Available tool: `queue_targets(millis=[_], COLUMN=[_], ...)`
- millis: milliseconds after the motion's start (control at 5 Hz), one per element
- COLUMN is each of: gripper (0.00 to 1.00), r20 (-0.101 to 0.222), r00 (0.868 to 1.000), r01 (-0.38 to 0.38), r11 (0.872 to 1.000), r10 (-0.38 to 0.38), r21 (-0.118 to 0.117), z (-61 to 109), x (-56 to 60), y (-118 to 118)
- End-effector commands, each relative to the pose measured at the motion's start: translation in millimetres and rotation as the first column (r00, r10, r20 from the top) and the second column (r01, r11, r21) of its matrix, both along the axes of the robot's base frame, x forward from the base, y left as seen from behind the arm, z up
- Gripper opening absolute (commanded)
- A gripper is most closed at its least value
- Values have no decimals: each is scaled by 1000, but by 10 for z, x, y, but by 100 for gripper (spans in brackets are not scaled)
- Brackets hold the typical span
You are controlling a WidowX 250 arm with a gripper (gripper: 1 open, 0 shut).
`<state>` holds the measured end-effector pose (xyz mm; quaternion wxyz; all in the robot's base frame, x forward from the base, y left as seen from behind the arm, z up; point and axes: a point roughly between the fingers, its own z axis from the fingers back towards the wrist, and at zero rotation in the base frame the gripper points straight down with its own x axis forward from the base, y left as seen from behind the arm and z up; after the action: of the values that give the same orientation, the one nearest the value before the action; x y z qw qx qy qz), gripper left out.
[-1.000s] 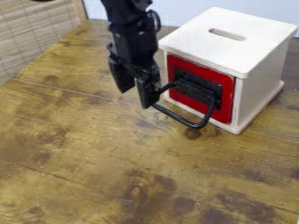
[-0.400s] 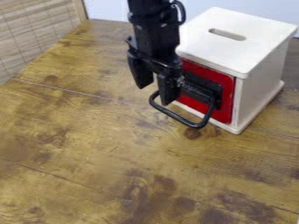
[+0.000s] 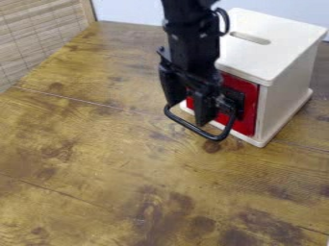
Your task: Close the drawer
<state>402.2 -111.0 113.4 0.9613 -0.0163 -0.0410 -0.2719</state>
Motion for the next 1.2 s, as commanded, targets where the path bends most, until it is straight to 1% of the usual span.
queue_targets(millis=[0, 200, 400, 600, 800, 1000], gripper=[100, 100, 100, 100, 100, 100], r20=[83, 122, 118, 113, 97, 101], r00=[996, 989, 988, 993, 995, 995], r01=[42, 82, 102, 29, -16, -16], r11=[999, 997, 995, 999, 1000, 1000], r10=[-41, -81, -99, -26, 18, 18], r21=[-6, 1, -21, -21, -27, -21], z=[310, 312, 336, 324, 325, 291], x=[-120, -205, -246, -322, -384, -425], y=[-154, -126, -74, -90, -122, -165])
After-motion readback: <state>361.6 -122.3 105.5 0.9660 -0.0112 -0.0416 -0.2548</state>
